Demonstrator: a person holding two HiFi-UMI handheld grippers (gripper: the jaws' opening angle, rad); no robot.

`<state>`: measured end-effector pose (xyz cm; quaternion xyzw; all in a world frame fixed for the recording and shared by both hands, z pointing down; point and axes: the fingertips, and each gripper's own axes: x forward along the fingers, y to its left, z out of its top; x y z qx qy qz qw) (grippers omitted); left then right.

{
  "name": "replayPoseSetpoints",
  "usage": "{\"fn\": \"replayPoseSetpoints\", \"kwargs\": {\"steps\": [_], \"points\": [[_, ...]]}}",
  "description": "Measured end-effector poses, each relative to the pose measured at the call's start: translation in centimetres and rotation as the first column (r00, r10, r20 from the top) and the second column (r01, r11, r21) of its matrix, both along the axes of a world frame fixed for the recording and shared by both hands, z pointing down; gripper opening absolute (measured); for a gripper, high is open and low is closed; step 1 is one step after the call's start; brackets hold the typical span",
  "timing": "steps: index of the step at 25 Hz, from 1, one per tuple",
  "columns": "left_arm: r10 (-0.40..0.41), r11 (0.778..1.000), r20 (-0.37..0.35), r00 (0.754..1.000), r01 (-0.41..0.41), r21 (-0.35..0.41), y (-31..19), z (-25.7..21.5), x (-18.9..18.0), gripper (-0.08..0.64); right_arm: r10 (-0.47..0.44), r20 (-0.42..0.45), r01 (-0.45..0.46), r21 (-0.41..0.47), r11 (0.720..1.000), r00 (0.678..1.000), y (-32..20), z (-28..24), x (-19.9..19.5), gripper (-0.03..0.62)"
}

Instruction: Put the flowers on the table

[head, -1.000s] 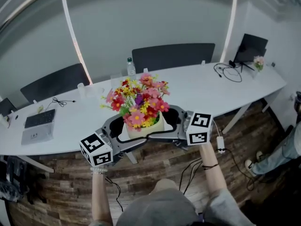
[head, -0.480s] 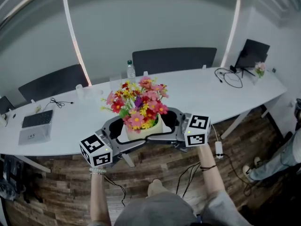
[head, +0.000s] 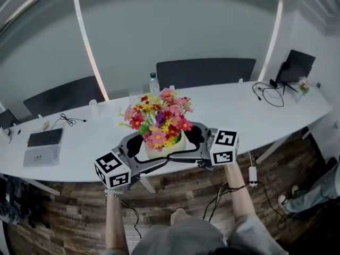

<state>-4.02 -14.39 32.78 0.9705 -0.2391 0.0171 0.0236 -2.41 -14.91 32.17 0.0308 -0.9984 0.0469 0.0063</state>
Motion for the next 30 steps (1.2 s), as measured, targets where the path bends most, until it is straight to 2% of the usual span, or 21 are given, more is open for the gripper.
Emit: {"fn": "replayPoseSetpoints", "kwargs": {"steps": [10, 21, 30], "points": [[-0.027, 1.0, -0.007, 1.0, 0.027, 0.013, -1.5, 0.2, -0.1, 0.463, -0.034, -0.015, 0.034, 0.022, 0.999, 0.999, -1.5, 0.1, -0.2, 0.46], [-0.056, 0.998, -0.008, 0.998, 0.056, -0.03, -6.8, 0.7, -1.4, 0.463, -0.059, -0.004, 0.059, -0.021, 0.998, 0.998, -6.8, 0.6, -1.5, 0.46], [-0.019, 0.999, -0.01, 1.0, 0.019, -0.047, -8.0, 1.3, -4.3, 0.463, -0.022, 0.003, 0.022, -0.039, 0.999, 1.0, -8.1, 1.2, -4.3, 0.459]]}}
